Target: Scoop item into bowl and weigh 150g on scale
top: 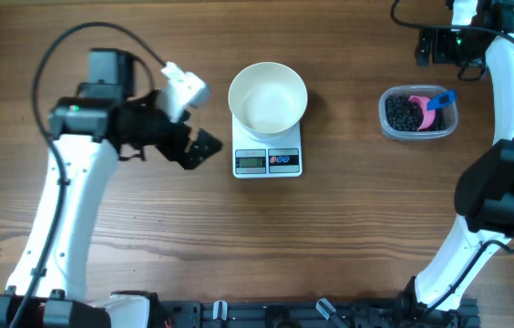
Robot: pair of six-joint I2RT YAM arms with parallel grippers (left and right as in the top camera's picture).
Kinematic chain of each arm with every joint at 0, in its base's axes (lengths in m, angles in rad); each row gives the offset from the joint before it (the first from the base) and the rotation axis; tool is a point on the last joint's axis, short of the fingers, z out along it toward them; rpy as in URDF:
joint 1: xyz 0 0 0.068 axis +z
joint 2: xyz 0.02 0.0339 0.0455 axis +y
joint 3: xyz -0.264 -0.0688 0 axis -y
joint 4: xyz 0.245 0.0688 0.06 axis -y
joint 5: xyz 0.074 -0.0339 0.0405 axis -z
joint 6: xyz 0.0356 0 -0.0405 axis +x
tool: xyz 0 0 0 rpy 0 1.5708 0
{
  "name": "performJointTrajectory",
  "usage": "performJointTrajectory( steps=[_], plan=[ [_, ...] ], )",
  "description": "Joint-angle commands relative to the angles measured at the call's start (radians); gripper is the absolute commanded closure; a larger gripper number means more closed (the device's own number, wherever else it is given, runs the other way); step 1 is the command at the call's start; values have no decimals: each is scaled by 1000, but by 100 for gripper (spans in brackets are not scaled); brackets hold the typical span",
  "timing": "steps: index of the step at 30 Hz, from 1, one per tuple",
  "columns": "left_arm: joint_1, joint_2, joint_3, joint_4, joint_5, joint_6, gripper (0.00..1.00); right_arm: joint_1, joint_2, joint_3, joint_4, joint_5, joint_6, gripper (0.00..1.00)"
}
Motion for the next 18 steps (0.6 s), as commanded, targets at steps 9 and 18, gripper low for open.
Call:
performJointTrajectory(
  steps=[9,18],
  plan=[
    [-85,197,-1,107,-227,540,0,0,-26,16,0,6,13,0],
    [-42,283,0,76,-81,827,0,0,-26,16,0,6,13,0]
  ],
)
